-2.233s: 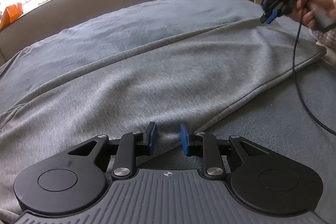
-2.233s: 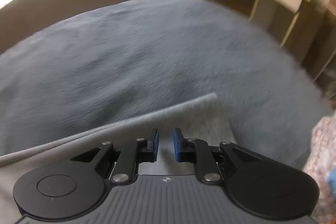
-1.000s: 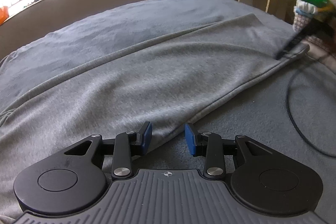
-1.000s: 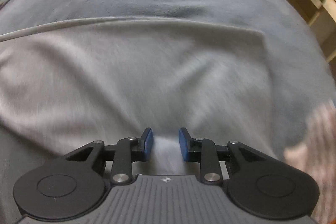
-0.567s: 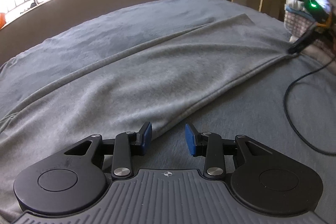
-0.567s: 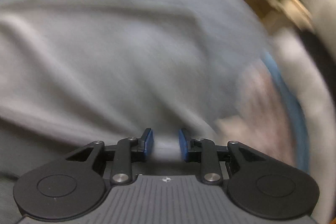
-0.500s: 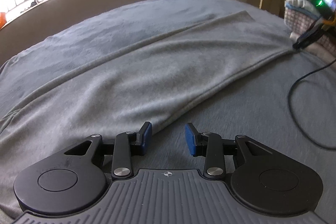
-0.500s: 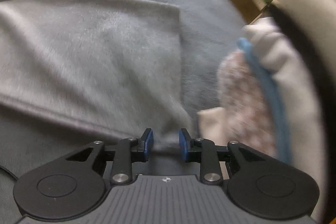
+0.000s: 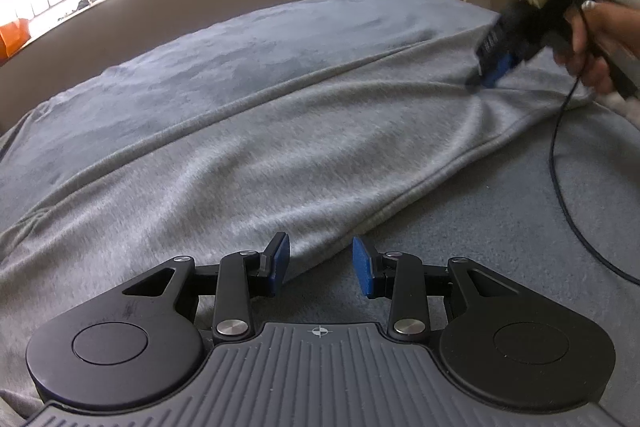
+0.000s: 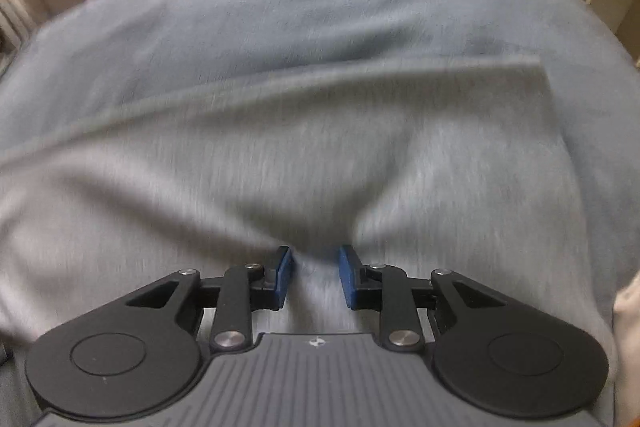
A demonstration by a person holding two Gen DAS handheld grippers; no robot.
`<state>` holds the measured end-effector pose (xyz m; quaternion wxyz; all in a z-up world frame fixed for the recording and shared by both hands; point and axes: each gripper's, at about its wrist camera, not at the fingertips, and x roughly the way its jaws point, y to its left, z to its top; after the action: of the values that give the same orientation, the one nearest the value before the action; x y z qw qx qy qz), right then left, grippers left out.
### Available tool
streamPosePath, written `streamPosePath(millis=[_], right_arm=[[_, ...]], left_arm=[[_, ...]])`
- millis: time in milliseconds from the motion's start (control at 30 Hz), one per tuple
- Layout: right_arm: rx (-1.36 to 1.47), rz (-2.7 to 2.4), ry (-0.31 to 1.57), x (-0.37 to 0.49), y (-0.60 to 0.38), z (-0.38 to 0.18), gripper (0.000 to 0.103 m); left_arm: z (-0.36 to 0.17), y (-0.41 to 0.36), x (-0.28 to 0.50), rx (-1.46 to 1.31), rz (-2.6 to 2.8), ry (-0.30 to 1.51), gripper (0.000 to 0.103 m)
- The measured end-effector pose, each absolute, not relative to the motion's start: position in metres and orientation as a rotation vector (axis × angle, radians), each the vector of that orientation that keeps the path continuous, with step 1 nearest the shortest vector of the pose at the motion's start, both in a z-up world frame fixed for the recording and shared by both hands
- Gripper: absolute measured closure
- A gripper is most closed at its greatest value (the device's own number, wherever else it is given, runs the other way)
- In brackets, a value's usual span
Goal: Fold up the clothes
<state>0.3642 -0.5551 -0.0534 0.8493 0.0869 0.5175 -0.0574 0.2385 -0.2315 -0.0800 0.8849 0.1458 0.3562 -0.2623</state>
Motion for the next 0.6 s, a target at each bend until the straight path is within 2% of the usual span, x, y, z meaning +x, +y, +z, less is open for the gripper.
streamPosePath(millis=[100,233,433,600], right_arm=[[0.271,-0.068,1.107,0.36,-0.557,-0.04,0.075],[0.254,-0.001,1.201,0.375,-0.537,-0.065,0.075],[0.33,-0.138,1.089,0.397,-0.548,-0.047,0.075],[0.338,0.015,1.222,0.391,-0.521,-0.059,0.073]], left_arm=[[-0.079,-0.23,0.241,0.288,-0.553,0.734,0.069],[-0.086,-0.242,0.249,0.278,-0.558,0.757,0.068],[-0.096,-0.248,0.251,0.304,-0.573,0.768,0.068],[-0.098,-0.244,0.25,0.298,-0.57,0.781,0.068]])
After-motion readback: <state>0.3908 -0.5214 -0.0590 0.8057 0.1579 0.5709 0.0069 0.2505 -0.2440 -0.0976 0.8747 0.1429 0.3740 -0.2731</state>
